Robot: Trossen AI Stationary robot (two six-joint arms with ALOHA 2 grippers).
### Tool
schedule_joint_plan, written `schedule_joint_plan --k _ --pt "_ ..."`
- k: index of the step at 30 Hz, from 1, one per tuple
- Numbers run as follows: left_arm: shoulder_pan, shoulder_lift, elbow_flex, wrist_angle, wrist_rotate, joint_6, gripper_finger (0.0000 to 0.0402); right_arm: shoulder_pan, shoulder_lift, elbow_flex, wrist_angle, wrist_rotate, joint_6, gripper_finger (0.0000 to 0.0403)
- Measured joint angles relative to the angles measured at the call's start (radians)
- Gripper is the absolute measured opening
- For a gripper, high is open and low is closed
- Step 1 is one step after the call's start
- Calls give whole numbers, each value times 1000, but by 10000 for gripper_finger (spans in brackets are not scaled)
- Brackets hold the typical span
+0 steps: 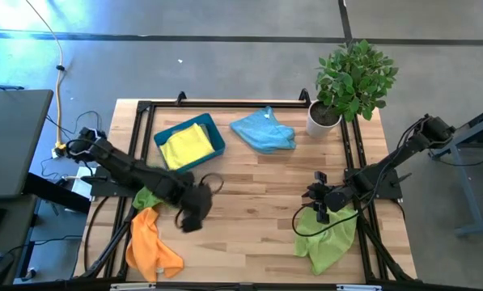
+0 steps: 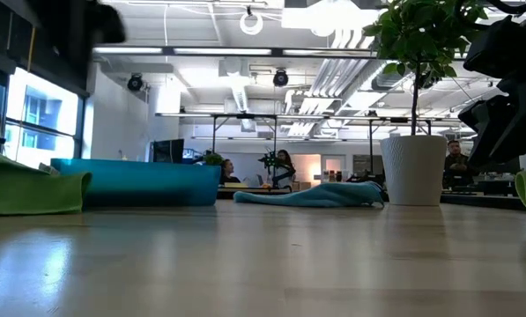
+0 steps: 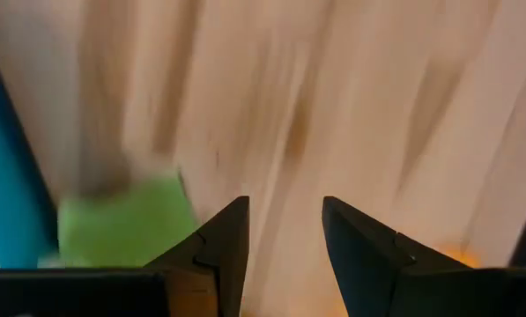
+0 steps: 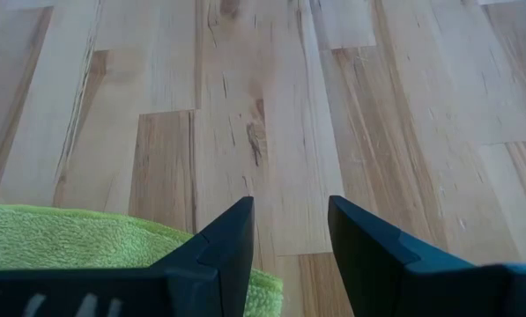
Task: Fold microfiber towels
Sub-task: Fold the orange microfiber cloth
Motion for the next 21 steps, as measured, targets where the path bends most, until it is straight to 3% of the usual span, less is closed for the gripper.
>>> schedule_joint_plan --k 4,10,21 --pt "-121 0 -1 -148 58 -115 133 0 0 0 0 0 2 139" --pt "-315 0 -1 -244 131 -312 133 0 0 0 0 0 0 139" --pt "-498 7 -1 -159 112 -648 133 0 0 0 0 0 0 139"
